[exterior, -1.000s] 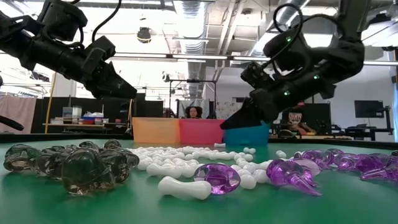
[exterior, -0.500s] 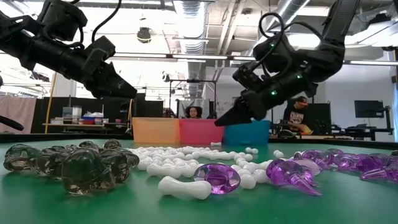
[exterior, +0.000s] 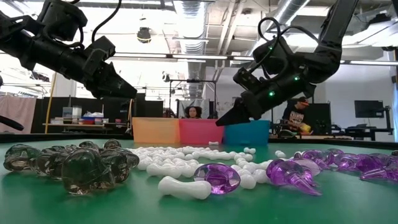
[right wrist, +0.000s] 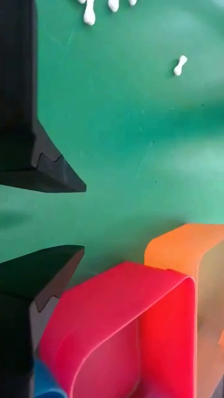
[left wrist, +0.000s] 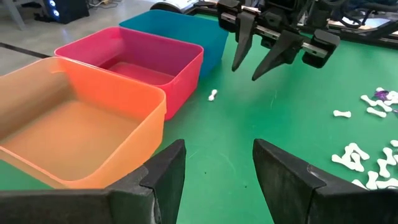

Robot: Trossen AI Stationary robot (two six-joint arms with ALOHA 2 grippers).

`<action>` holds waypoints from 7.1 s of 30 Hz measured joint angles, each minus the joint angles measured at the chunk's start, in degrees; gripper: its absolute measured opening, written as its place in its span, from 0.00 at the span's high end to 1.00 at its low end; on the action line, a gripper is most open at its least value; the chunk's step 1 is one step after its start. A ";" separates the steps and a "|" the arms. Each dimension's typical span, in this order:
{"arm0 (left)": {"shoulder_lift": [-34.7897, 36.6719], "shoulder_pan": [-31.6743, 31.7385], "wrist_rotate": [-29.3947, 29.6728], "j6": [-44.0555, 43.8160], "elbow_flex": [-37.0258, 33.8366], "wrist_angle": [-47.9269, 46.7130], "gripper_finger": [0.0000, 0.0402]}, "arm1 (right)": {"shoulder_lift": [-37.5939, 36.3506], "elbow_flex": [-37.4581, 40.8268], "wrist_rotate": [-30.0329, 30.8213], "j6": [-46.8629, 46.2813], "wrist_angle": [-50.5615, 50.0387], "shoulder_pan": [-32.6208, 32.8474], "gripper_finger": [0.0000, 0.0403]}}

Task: Sort Halloween decoration
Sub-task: Put the bone into the blue bin

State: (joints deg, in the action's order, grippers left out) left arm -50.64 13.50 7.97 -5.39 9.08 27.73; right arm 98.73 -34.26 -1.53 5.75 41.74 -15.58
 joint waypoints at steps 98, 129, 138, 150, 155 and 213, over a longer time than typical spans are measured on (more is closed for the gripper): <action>0.00 -0.02 6.27 -2.40 -0.04 -2.49 0.56 | 16.78 -33.40 36.62 -55.74 -44.27 6.43 0.96; 0.00 -0.02 5.99 -2.89 0.00 -3.81 0.56 | 11.11 -33.33 35.82 -56.24 -51.29 18.73 0.96; -0.01 -0.02 5.94 -2.63 0.00 -4.55 0.56 | 5.23 -29.06 26.77 -21.21 -36.00 23.75 0.84; 0.00 -0.02 4.60 -2.61 0.00 -4.81 0.56 | 4.84 -13.53 5.36 -14.85 -15.53 25.07 0.76; 0.00 -0.02 4.26 -2.89 0.00 -4.81 0.56 | 2.21 -10.30 12.63 -16.16 -15.58 27.69 0.68; -0.02 -0.02 4.56 -5.39 0.00 -3.85 0.56 | 1.48 1.49 31.60 -31.31 -18.29 30.97 0.57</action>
State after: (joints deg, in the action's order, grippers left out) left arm -50.65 13.47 12.53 -10.77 9.08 23.88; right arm 100.20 -32.77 30.07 -25.57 23.45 15.39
